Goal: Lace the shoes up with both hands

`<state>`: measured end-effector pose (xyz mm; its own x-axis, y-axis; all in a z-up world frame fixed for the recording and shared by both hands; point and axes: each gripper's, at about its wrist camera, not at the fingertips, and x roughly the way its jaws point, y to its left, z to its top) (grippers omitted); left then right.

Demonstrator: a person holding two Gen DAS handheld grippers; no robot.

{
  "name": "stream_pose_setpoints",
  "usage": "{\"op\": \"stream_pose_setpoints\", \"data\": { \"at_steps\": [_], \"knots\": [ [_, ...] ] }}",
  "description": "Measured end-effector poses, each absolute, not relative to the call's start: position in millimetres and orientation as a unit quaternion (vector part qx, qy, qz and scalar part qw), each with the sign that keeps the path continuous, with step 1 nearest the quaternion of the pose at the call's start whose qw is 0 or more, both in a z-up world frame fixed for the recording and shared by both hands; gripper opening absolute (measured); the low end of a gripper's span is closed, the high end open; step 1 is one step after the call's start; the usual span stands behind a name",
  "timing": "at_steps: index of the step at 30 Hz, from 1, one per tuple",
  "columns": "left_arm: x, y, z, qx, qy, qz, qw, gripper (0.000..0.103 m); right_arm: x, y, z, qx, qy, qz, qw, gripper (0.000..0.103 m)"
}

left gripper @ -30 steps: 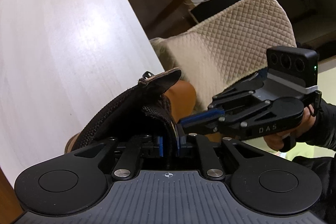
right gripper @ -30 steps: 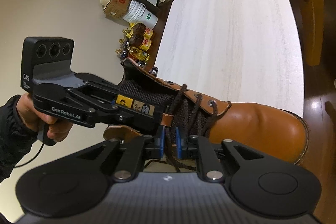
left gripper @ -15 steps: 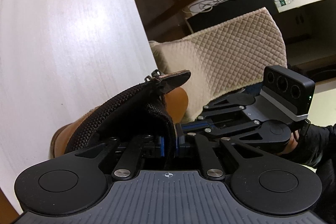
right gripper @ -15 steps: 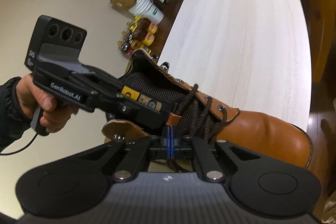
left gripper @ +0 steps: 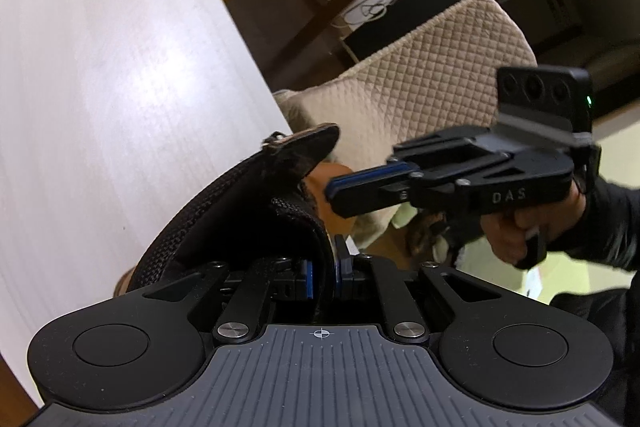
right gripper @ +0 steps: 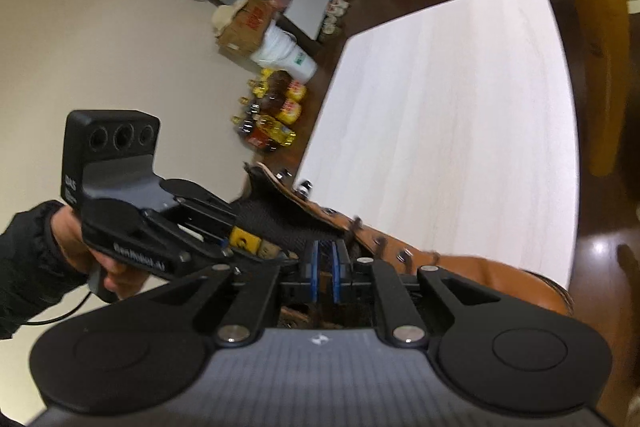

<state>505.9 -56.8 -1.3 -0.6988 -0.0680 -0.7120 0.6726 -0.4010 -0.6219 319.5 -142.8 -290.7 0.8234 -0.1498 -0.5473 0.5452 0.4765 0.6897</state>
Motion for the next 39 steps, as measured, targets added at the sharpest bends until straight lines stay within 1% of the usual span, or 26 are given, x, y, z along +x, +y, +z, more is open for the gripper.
{"op": "stream_pose_setpoints", "data": {
  "at_steps": [5,9,13,16,18,20,22,27,30,34,39],
  "knots": [
    [505,-52,1,0.310,0.471,-0.793,0.232,0.009,329,-147,-296,0.460,0.228,-0.195,0.836,0.011],
    [503,-50,3,0.315,0.454,-0.801,0.230,0.009,326,-158,-309,0.508,0.210,-0.178,0.816,0.011],
    [497,-48,7,0.331,0.425,-0.813,0.221,0.010,328,-169,-321,0.541,0.200,-0.152,0.802,0.008],
    [495,-48,7,0.334,0.414,-0.819,0.216,0.011,328,-178,-332,0.568,0.194,-0.125,0.790,0.008],
    [493,-49,6,0.335,0.413,-0.819,0.215,0.011,325,-188,-346,0.599,0.184,-0.099,0.773,0.008],
    [494,-50,5,0.331,0.417,-0.818,0.216,0.011,325,-191,-352,0.606,0.184,-0.096,0.768,0.001],
    [497,-49,5,0.325,0.423,-0.817,0.220,0.010,323,-192,-354,0.613,0.180,-0.102,0.763,0.001],
    [503,-48,0,0.312,0.439,-0.811,0.227,0.010,290,-189,-347,0.629,0.130,-0.147,0.752,0.001],
    [504,-50,-2,0.308,0.444,-0.810,0.228,0.010,281,-186,-342,0.629,0.127,-0.162,0.749,0.002],
    [504,-54,-3,0.308,0.451,-0.806,0.229,0.011,288,-182,-345,0.630,0.137,-0.149,0.750,0.012],
    [499,-59,-3,0.324,0.458,-0.793,0.239,0.013,294,-182,-347,0.634,0.139,-0.155,0.745,0.012]
  ]
}}
